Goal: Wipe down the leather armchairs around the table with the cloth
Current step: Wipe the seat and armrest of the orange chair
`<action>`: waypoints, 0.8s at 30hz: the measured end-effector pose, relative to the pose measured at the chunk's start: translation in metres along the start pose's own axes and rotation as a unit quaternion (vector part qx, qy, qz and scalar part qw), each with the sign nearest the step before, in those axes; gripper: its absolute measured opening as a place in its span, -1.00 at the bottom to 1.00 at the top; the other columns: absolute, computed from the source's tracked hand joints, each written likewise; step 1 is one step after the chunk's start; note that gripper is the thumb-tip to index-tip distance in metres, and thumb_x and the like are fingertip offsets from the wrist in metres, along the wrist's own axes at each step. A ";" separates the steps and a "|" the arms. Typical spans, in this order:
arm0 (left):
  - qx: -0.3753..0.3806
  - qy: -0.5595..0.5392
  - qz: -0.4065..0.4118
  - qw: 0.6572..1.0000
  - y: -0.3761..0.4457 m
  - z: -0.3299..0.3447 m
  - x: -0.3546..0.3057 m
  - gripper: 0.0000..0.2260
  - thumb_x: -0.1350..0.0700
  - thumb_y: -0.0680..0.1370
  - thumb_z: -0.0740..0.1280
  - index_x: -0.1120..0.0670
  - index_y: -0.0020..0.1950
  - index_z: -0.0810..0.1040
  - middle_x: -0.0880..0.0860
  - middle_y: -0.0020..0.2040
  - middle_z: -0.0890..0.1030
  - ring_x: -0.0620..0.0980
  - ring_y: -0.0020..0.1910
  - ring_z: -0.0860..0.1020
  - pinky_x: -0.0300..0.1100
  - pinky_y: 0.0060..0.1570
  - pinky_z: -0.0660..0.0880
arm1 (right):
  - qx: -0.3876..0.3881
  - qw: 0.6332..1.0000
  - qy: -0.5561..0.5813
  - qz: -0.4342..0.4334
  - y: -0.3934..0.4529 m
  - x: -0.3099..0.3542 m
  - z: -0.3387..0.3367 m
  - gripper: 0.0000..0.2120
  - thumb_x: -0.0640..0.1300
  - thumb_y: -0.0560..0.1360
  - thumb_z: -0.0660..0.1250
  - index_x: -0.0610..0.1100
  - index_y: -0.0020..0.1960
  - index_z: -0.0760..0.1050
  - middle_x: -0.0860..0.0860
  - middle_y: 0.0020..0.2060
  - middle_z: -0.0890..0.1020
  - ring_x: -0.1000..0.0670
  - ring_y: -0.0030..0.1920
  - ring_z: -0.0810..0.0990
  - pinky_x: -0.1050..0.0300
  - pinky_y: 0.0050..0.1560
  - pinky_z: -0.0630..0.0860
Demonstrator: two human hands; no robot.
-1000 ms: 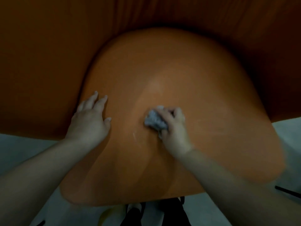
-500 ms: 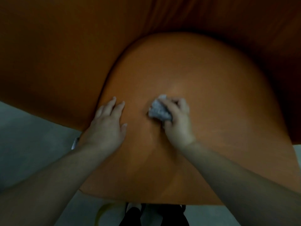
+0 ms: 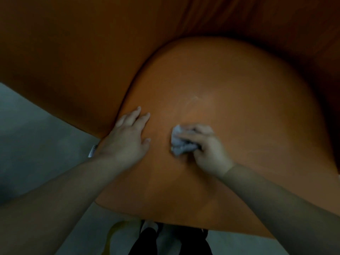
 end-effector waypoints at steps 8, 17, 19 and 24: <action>-0.030 0.003 0.002 1.000 -0.015 0.017 -0.023 -0.32 -0.08 0.54 0.30 -0.09 0.57 0.03 -0.09 0.58 -0.10 0.00 0.53 -0.09 -0.06 0.49 -0.01 | -0.032 0.999 -0.034 0.007 -0.014 0.008 0.018 -0.71 0.05 0.49 0.35 0.08 0.21 0.57 -0.03 0.16 0.49 -0.09 0.19 0.41 -0.14 0.19 0.37; -0.053 0.006 0.007 0.999 -0.024 0.027 -0.025 -0.32 0.00 0.50 0.32 -0.06 0.56 0.09 -0.03 0.58 -0.04 0.04 0.54 -0.05 0.00 0.49 0.03 | -0.102 0.994 -0.024 -0.016 -0.002 0.019 0.014 -0.65 -0.09 0.48 0.34 -0.02 0.27 0.53 -0.11 0.05 0.49 -0.15 0.09 0.46 -0.08 0.11 0.42; -0.055 -0.003 0.004 0.998 -0.026 0.029 -0.025 -0.32 0.04 0.50 0.32 -0.04 0.56 0.09 -0.02 0.59 -0.03 0.04 0.54 -0.06 -0.03 0.50 -0.01 | -0.062 0.995 -0.065 -0.041 -0.002 0.031 0.036 -0.60 -0.04 0.51 0.33 0.09 0.34 0.46 -0.09 0.10 0.48 -0.13 0.11 0.43 -0.06 0.10 0.40; -0.036 0.022 0.003 0.999 -0.044 0.038 -0.027 -0.27 -0.08 0.51 0.33 -0.10 0.57 0.01 -0.08 0.58 -0.11 -0.01 0.54 -0.10 -0.08 0.47 -0.04 | -0.055 0.984 -0.146 -0.082 -0.053 -0.006 0.015 -0.64 -0.04 0.50 0.36 0.09 0.29 0.51 -0.14 0.05 0.53 -0.19 0.02 0.51 -0.07 0.00 0.44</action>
Point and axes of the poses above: each hand's wrist, its own y-axis towards the middle knuckle, its own z-axis out of the palm, x = y × z, the point moved 7 cm from there along y, towards the middle knuckle
